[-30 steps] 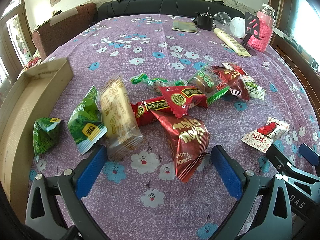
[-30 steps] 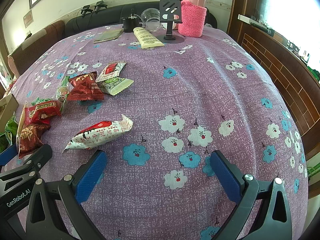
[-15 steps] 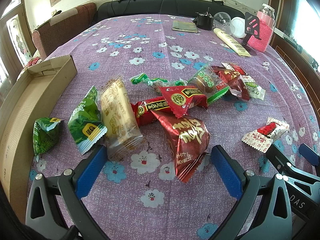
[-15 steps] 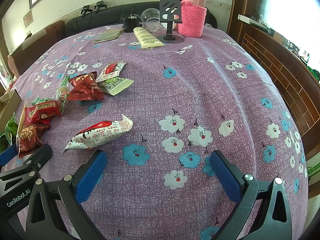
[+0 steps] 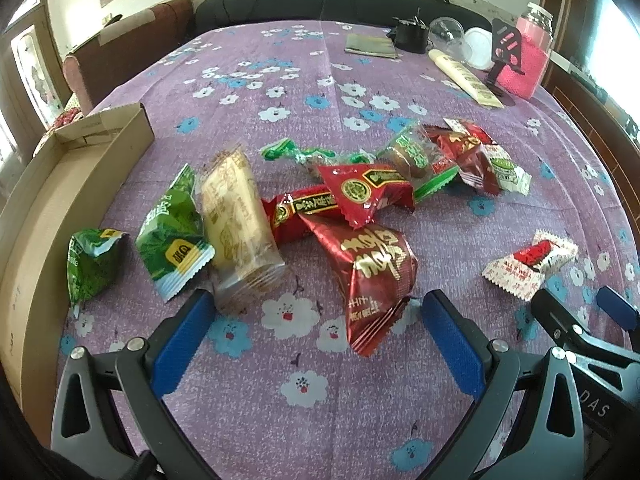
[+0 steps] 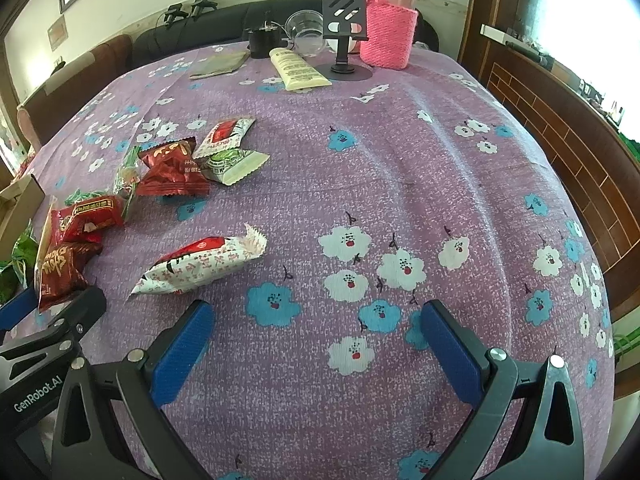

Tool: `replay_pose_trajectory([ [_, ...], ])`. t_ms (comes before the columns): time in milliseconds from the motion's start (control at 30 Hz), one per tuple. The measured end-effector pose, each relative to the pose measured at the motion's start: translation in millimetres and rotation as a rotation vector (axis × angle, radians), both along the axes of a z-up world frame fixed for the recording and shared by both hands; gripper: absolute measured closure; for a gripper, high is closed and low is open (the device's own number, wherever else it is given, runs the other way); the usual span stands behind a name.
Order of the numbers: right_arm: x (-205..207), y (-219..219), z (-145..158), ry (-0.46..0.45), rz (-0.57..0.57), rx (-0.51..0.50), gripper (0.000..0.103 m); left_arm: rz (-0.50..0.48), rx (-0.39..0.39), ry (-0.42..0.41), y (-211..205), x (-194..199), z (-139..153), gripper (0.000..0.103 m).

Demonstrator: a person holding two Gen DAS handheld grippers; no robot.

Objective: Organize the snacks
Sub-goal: 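Grasp the green pea bag with the left gripper while the right grasps a red wafer pack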

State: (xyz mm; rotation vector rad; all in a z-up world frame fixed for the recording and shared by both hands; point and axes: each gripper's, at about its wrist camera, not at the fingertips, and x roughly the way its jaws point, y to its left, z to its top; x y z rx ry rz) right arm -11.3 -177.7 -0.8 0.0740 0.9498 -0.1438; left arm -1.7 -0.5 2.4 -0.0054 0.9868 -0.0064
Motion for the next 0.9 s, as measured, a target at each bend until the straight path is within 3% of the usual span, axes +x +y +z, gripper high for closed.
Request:
replay_pose_trajectory([
  [167,-2.1,0.4,0.5,-0.001,0.000,0.000,0.000,-0.070,-0.005,0.068,0.5,4.5,0.2,0.002],
  [200,-3.8,-0.4,1.4,-0.006,-0.003,0.000,0.003,-0.078,-0.005,0.077,1.2,3.5,1.9,0.006],
  [267,-8.5,-3.0,5.6,-0.012,-0.011,0.008,0.008,-0.109,-0.052,0.093,7.4,-1.3,10.6,0.029],
  [300,-12.5,-3.7,9.6,-0.021,-0.012,0.010,0.009,-0.116,-0.084,0.104,11.8,-3.3,14.1,0.031],
  [367,-20.7,-2.8,21.3,-0.055,-0.006,-0.008,0.009,-0.116,-0.146,0.104,24.4,-10.0,25.4,0.032],
  [467,-28.7,2.0,38.3,-0.087,0.039,-0.003,0.009,-0.135,-0.176,0.048,45.4,-25.4,48.2,0.032],
  [567,-24.5,4.7,42.1,-0.059,0.076,0.074,0.010,-0.132,-0.170,0.022,61.8,-34.7,59.5,0.032],
  [633,-16.9,8.4,41.2,-0.024,0.107,0.156,0.024,-0.117,-0.187,0.028,74.7,-33.8,61.8,0.033],
  [700,-10.5,19.7,42.3,-0.005,0.147,0.217,0.028,-0.104,-0.210,0.035,86.5,-31.4,63.4,0.042],
  [767,-7.7,35.1,46.3,-0.002,0.208,0.261,0.031,-0.099,-0.235,0.051,95.0,-27.3,62.6,0.057],
  [900,0.9,75.6,50.1,0.010,0.338,0.271,0.034,-0.097,-0.254,0.059,110.2,-23.7,61.4,0.061],
])
